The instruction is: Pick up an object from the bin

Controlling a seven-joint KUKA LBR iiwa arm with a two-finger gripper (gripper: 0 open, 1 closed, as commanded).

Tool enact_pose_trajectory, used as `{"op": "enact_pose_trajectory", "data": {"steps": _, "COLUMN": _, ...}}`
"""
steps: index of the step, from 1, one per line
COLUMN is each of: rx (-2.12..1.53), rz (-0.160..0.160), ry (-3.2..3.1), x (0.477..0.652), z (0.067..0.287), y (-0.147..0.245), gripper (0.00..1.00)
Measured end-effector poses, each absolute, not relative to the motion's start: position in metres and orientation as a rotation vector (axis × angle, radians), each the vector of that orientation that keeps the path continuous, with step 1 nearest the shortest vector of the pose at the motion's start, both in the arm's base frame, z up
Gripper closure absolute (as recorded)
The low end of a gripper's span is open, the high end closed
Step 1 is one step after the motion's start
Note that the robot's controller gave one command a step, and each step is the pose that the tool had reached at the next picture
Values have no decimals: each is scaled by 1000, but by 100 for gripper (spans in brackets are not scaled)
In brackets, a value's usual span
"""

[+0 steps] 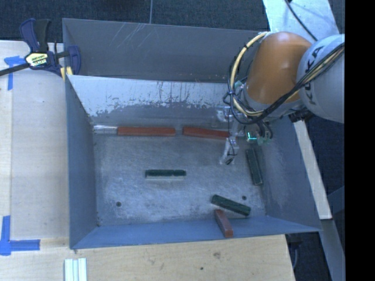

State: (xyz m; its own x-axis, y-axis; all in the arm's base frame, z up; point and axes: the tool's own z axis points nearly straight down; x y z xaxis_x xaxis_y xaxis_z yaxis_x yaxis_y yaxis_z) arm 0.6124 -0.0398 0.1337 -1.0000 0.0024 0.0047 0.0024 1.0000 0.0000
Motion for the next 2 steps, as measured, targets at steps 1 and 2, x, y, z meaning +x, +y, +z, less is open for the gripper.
{"op": "enact_pose_trajectory", "data": {"steps": 1, "rx": 44, "rz": -6, "ry": -3139, "x": 605, "z": 90, "y": 42, "gripper": 0}}
{"op": "enact_pose_trajectory", "data": {"steps": 2, "rx": 323, "rz": -4, "ry": -3123, "x": 521, "z": 69, "y": 115, "gripper": 0}}
